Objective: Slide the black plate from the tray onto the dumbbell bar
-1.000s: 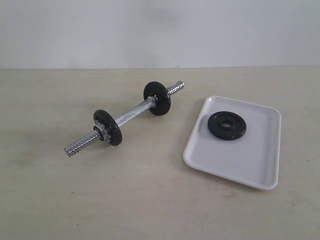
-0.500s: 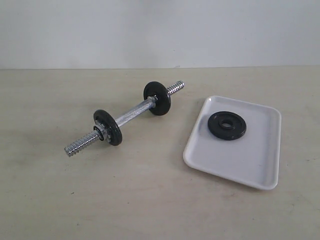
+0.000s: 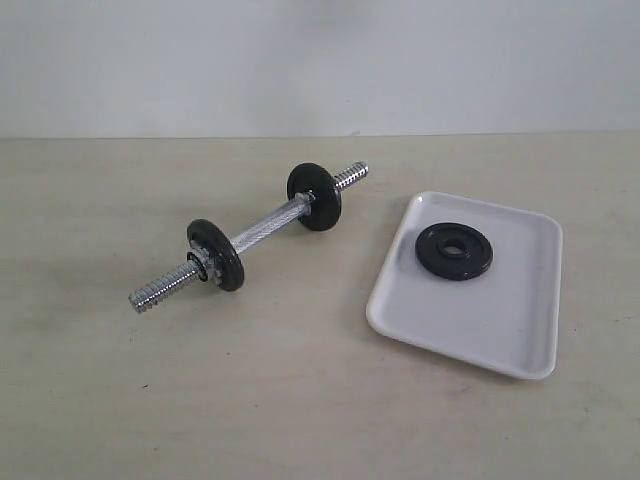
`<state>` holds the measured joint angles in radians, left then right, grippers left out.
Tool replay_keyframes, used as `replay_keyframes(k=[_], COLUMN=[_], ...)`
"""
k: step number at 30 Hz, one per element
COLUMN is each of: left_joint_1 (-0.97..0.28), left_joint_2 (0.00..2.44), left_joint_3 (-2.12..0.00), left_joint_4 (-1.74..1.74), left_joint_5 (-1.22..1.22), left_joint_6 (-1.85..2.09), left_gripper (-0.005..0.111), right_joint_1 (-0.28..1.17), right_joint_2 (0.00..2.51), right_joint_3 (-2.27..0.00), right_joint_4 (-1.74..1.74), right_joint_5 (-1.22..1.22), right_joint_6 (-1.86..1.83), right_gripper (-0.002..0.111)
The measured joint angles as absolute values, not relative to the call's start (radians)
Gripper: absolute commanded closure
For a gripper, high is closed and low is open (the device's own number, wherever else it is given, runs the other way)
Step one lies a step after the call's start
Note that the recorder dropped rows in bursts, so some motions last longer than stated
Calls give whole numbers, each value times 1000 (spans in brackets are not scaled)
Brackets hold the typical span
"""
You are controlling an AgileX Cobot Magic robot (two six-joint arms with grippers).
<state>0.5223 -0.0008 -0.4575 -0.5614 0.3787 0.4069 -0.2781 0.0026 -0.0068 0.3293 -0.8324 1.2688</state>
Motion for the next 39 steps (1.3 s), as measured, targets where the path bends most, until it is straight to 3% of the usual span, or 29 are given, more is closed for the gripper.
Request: replay_keyframes(k=[16,25,33,39], left_joint_1=[522,522,522,522], left_joint_2=[-1,-1,-1,24], left_joint_3=[-457,-457,-457,-518], left_joint_4=[-561,-561,-561,-561], left_joint_5=[367,364,331,275], left_joint_6=[407,407,407,444], left_gripper=[103,103,103,103], right_joint_1=[-278,-278,-278,-278], right_joint_2=[3,3,3,88], right_joint_3=[-7,-7,-51,-332], right_joint_4=[449,449,190,16], right_joint_5=[-898,-616,-458,-384], right_joint_6=[1243,1077,731,302], right_gripper=[109,109,109,109])
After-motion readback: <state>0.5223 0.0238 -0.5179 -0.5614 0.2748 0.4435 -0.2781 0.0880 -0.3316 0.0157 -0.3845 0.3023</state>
